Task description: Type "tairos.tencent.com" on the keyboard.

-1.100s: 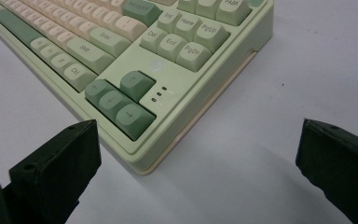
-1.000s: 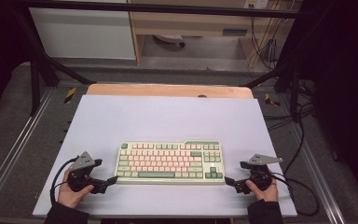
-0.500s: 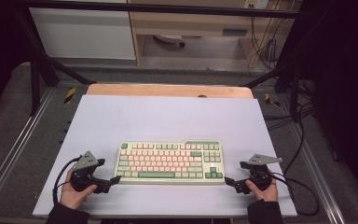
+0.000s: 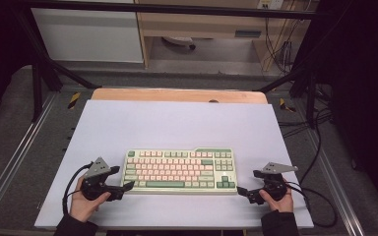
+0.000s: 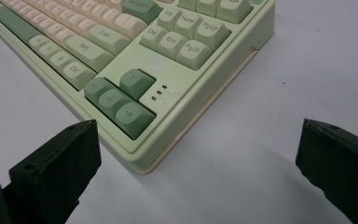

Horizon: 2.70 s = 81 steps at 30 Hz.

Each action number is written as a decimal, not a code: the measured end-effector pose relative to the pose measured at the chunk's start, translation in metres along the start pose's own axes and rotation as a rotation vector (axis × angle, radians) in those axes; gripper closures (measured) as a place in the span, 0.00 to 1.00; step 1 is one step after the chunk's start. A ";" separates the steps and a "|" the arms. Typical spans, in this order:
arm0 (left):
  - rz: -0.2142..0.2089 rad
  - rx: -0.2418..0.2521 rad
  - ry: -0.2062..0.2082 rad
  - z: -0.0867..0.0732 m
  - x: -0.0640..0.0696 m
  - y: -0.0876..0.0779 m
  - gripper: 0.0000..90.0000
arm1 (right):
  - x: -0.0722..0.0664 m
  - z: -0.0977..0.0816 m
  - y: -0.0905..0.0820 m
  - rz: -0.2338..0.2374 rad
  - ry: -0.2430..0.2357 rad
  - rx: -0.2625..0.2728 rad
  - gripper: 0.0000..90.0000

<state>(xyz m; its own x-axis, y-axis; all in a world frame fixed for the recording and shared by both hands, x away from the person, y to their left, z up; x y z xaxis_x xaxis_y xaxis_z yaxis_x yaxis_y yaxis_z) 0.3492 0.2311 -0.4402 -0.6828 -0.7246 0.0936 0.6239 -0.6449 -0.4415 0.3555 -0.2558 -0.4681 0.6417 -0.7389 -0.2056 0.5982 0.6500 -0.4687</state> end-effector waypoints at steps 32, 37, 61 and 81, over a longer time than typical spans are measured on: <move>-0.047 -0.026 0.015 0.030 0.025 0.038 0.80 | 0.000 0.000 0.000 -0.004 -0.006 -0.007 0.00; -0.049 -0.032 0.016 0.033 0.028 0.046 0.88 | 0.000 0.000 0.000 -0.002 -0.007 -0.006 0.00; -0.037 -0.075 0.040 0.041 0.038 0.085 1.00 | 0.000 0.000 0.000 0.000 -0.011 -0.006 0.00; -0.012 -0.096 0.060 0.039 0.039 0.100 1.00 | 0.000 0.000 0.000 0.002 -0.010 -0.006 0.00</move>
<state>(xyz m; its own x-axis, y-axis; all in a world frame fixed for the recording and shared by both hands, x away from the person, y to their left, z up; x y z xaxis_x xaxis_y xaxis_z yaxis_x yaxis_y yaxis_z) 0.3994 0.1292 -0.4457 -0.7136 -0.6990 0.0468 0.5782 -0.6253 -0.5241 0.3556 -0.2559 -0.4684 0.6479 -0.7356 -0.1978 0.5940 0.6505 -0.4732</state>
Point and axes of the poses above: each handheld gripper's, and its own axes: y roughly forward along the jaws, z roughly out of its top, x roughly to its right, the point moved 3 cm from there along y, roughly forward along the jaws, and after that the axes turned 10 degrees about x, right-handed, at the moved point
